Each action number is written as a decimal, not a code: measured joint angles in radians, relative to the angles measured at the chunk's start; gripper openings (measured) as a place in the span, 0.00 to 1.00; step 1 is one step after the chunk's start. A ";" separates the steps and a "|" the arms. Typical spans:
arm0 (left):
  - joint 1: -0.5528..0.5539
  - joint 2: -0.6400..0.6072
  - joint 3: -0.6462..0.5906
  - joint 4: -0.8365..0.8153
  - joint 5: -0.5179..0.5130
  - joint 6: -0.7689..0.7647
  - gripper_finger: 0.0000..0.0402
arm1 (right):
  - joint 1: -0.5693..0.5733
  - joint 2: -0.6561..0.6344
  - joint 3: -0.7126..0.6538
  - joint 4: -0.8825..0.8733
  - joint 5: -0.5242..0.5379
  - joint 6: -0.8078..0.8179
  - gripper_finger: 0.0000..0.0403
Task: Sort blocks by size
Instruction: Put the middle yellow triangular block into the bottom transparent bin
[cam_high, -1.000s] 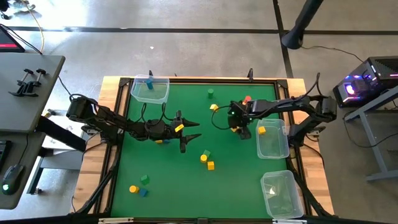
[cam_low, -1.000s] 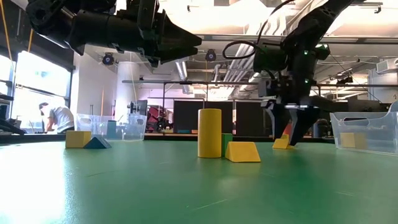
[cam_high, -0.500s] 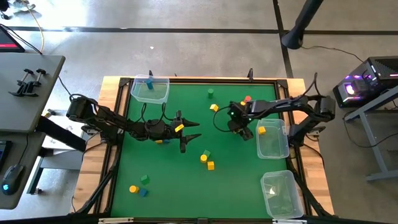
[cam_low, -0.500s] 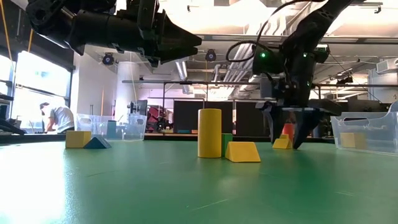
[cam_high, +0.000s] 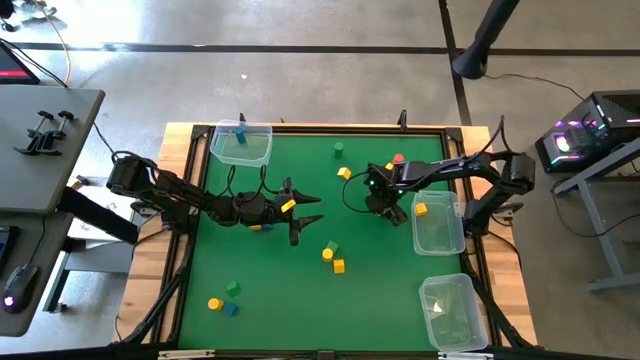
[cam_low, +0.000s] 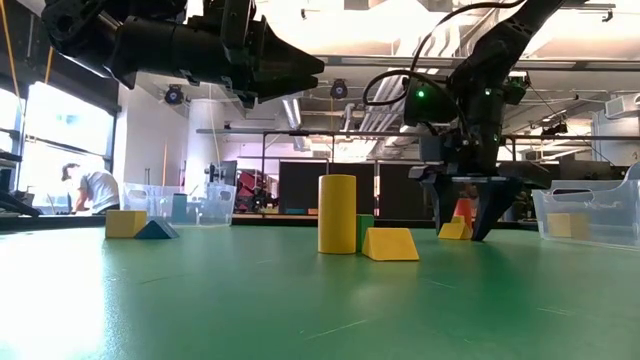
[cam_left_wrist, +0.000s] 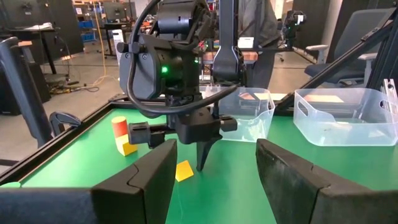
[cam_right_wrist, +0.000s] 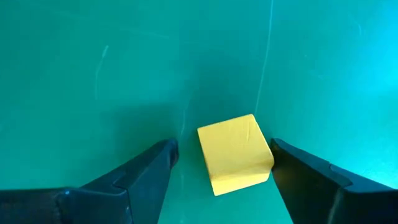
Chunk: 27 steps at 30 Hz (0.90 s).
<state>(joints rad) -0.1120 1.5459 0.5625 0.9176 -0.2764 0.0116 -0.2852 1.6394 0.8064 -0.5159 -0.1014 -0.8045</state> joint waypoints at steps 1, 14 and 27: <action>0.000 0.000 0.000 0.000 0.000 0.000 0.51 | 0.000 0.000 0.000 0.000 0.000 -0.005 0.65; 0.000 0.000 0.000 0.000 0.000 0.000 0.51 | 0.001 0.002 -0.002 -0.003 0.000 0.016 0.35; -0.001 0.000 0.000 0.000 0.000 -0.003 0.51 | 0.188 -0.010 0.126 -0.071 0.177 0.462 0.33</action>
<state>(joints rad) -0.1130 1.5459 0.5625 0.9173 -0.2764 0.0083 -0.0970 1.6292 0.9326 -0.5868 0.0757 -0.3429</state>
